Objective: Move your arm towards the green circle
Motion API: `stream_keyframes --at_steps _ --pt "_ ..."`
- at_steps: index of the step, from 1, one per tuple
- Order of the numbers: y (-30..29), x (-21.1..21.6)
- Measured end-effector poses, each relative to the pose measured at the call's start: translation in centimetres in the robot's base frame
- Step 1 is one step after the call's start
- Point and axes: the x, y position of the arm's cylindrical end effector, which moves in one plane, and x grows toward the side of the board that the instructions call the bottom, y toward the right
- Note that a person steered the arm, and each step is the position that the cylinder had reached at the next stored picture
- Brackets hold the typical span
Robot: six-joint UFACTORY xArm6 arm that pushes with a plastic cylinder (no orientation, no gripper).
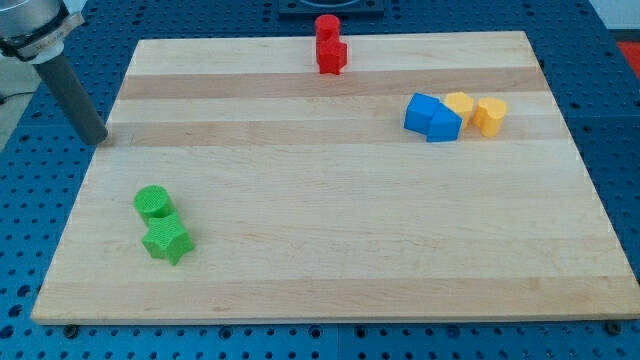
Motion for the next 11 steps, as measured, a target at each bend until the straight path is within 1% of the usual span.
stream_keyframes --at_steps 1,2,3,4,5,6,8,9,10,11 --pt "0.8 0.1" --pt "4.1 0.3" --pt "11.2 0.3" --pt "15.6 2.9" --pt "17.4 6.8" --pt "22.7 6.9" --pt "23.1 6.3" --pt "23.1 2.1" --pt "17.3 0.7" --pt "12.4 6.1"
